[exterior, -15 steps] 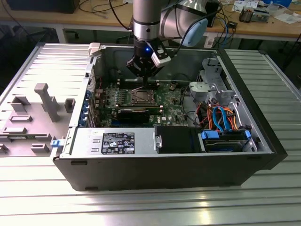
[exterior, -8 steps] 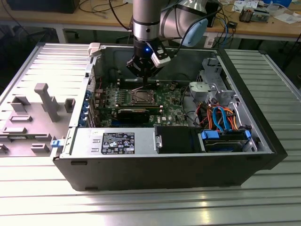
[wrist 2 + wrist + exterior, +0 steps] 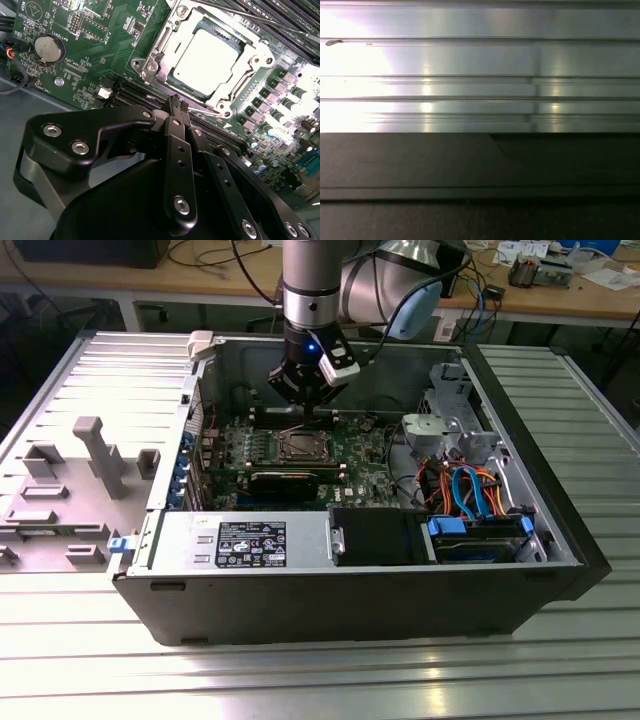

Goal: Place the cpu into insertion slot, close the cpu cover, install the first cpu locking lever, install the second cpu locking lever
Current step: 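Install the first cpu locking lever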

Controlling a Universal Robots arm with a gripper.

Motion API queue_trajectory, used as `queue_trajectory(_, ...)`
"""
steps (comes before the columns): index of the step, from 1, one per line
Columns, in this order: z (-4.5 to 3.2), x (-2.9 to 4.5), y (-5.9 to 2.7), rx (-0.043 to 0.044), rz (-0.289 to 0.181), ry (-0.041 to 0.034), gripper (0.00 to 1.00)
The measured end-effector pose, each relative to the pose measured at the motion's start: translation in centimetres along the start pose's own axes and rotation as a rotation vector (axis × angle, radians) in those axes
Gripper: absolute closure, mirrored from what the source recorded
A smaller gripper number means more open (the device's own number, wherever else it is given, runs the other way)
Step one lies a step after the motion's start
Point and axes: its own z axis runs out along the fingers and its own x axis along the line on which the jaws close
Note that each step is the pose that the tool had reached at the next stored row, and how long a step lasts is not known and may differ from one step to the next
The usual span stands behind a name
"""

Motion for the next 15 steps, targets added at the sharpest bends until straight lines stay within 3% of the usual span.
queue_trajectory(15, 0.31, -0.38, 0.01, 0.0001, 0.001, 0.0002, 0.89)
